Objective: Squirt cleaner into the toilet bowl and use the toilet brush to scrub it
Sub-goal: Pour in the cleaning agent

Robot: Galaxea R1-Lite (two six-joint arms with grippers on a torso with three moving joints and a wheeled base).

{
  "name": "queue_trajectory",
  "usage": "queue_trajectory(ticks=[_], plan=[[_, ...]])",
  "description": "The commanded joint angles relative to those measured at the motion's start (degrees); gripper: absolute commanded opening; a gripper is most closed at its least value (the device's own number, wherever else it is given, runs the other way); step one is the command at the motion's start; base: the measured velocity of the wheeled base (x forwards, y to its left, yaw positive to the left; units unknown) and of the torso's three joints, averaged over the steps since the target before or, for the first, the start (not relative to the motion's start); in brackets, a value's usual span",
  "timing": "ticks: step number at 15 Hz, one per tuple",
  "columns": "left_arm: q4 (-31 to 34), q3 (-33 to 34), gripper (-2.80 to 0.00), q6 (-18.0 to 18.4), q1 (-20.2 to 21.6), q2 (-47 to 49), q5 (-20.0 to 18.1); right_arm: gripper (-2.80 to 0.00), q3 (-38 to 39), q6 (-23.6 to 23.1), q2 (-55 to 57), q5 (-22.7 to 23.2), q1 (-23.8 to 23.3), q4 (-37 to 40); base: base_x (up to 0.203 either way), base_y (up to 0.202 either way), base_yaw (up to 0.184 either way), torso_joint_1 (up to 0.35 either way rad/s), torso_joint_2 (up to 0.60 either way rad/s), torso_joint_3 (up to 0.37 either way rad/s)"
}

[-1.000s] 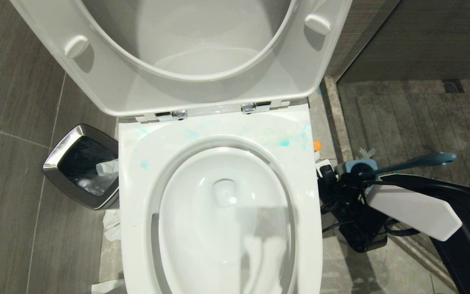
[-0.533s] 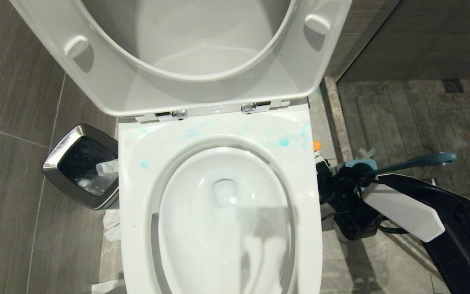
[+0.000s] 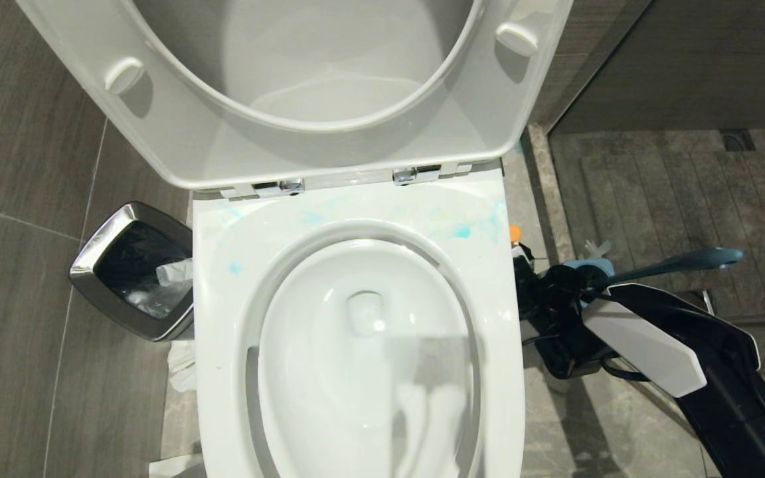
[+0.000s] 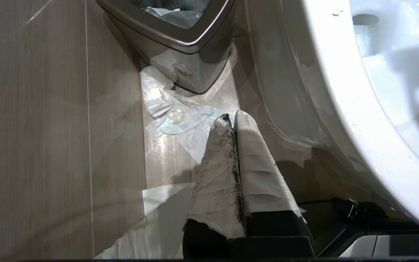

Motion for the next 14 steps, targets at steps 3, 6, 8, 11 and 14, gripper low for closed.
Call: queue_trajectory(ticks=[3,6,8,11,14], plan=[[0.0,0.0,-2.8,0.0,0.0,0.0,0.0,-2.8,-0.9,-0.1,0.2,0.2,0.2,-0.7,0.0,0.0,0.0,0.0,0.0,0.0],[0.0,0.0,-2.8,0.0,0.0,0.0,0.0,-2.8,-0.3,-0.2,-0.5,0.1,0.2,-0.9,0.0,0.0,0.0,0.0,0.0,0.0],[0.0,0.0,-2.8,0.0,0.0,0.0,0.0,-2.8,0.2,-0.1,-1.3,0.1,0.2,-0.9,0.0,0.0,0.0,0.0,0.0,0.0],[0.0,0.0,-2.8,0.0,0.0,0.0,0.0,-2.8,4.1,0.2,-4.3,0.0,0.3,-0.9,0.0,0.0,0.0,0.0,0.0,0.0],[0.0,0.0,-2.8,0.0,0.0,0.0,0.0,-2.8,10.5,0.8,-10.6,0.0,0.1,-1.1,0.0,0.0,0.0,0.0,0.0,0.0]])
